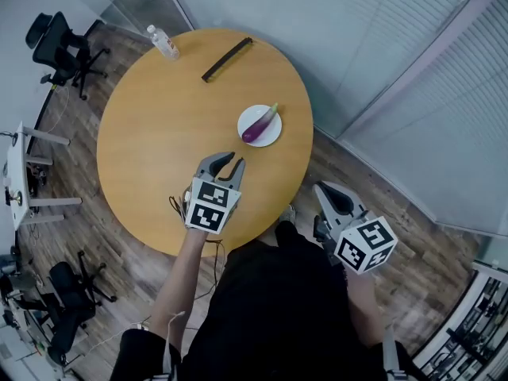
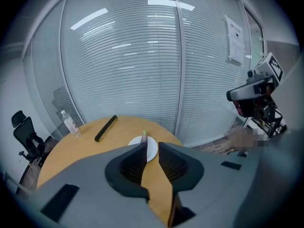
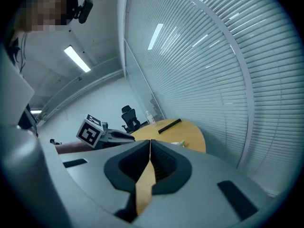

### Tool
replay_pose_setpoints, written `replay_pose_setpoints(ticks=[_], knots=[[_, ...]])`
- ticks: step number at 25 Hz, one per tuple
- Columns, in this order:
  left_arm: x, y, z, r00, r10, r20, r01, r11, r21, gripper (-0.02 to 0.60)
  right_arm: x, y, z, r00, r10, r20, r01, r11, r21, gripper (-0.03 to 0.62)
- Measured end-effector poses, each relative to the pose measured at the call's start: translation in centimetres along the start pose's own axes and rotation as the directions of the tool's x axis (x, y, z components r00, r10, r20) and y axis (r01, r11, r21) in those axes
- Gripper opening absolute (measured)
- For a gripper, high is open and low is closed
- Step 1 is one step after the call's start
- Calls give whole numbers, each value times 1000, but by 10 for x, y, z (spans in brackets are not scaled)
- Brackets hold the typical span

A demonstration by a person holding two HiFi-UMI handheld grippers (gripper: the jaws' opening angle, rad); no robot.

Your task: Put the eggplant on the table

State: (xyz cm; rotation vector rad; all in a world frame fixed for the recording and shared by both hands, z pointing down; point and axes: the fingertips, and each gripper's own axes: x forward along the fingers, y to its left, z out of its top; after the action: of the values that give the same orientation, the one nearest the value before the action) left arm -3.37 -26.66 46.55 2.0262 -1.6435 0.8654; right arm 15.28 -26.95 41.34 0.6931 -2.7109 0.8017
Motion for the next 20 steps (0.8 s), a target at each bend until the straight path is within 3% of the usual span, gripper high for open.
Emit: replay_pose_setpoints(ticks=[13, 20], knots=[[-37, 10, -35, 995, 95, -15, -96, 987, -126, 20, 32, 18, -17, 987, 113, -114, -117, 993, -24, 17], [-49, 9, -53, 992, 124, -17, -125, 971, -205, 12, 43, 3, -17, 981, 119, -155, -126, 992, -31, 17]])
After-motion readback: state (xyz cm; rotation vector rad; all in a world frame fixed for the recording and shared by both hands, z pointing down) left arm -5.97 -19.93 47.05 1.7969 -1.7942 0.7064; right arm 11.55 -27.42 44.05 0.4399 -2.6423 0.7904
